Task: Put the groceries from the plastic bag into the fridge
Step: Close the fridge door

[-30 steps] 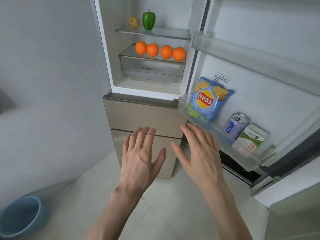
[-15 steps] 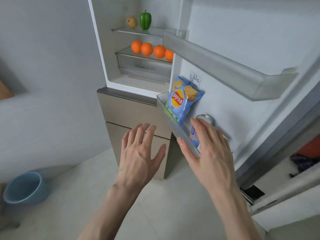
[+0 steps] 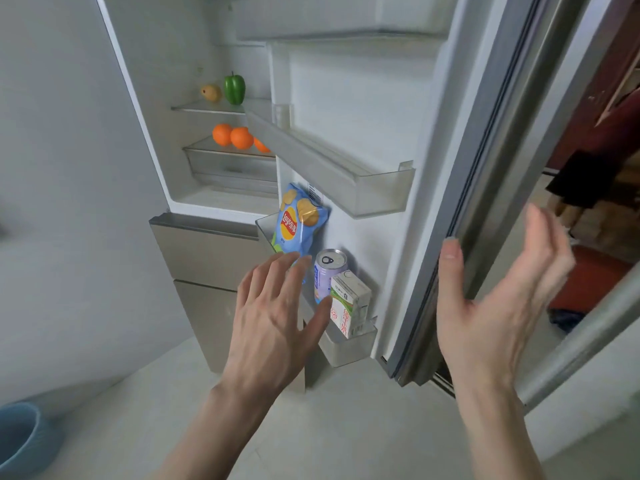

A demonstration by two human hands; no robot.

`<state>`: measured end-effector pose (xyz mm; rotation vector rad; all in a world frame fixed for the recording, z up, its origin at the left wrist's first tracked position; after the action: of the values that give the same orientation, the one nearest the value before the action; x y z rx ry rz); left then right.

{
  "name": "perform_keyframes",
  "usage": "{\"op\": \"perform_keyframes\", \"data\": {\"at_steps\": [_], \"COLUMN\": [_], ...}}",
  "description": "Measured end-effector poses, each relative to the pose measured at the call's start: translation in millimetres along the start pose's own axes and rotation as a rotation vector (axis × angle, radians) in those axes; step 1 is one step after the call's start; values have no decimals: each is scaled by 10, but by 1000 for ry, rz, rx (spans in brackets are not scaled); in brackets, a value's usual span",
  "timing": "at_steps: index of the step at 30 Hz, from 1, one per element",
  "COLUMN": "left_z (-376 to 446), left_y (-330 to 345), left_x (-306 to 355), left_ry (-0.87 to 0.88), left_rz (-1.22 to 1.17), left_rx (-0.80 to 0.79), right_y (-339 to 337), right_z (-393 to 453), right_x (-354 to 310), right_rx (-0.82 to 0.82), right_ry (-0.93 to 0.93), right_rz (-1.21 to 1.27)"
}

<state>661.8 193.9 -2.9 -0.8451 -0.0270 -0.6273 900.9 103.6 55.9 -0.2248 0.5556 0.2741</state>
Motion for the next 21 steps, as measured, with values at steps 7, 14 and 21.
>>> {"op": "perform_keyframes", "data": {"at_steps": [7, 14, 21], "left_z": [-17, -78, -197], "left_y": [-90, -255, -645], "left_x": [141, 60, -79], "left_ry": [34, 6, -28], "left_rz": [25, 28, 56], "left_rx": [8, 26, 78], "right_y": [387, 333, 454], "right_z": [-13, -207, -596], "right_x": [440, 222, -248], "right_rx": [-255, -255, -299], "right_ry": [298, 254, 162], "right_rz": [285, 365, 429]}}
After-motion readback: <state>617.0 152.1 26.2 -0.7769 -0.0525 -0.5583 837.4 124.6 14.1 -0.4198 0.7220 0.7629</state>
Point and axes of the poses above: each hand's wrist, its own z-axis towards the middle knuckle, its own y-axis out of the palm, x = y × z, the point moved 9 cm from there along z, towards the middle knuckle, and after that the axes turned 1 degree about x, right-handed, at the moved point
